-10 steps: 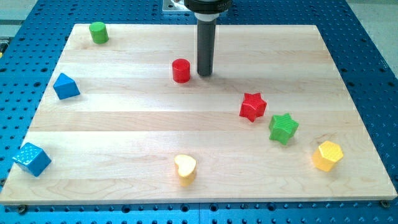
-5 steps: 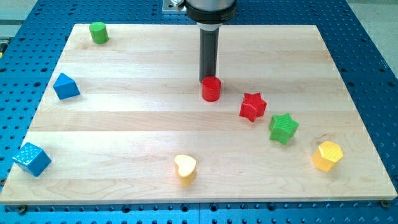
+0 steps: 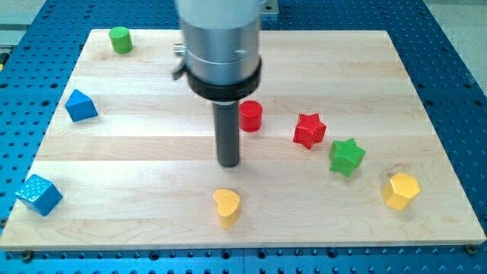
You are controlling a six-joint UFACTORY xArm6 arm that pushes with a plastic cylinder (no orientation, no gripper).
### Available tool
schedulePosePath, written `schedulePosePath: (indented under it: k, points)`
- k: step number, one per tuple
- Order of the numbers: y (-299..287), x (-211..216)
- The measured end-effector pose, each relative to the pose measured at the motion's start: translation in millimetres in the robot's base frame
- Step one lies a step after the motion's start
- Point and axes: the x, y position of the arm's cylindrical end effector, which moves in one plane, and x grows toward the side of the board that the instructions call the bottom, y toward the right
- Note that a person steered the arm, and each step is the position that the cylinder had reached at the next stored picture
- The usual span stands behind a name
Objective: Push the red circle and heart diagonally to the red star
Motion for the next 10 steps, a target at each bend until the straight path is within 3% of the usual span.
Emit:
schedulePosePath:
  k: [1, 3, 5, 7, 8, 9, 10]
  points:
    - [0, -37]
    - [33, -46]
    - [65, 102]
    - [-52, 90]
    - [-92, 61]
    - [-100, 89]
    - [-120, 26]
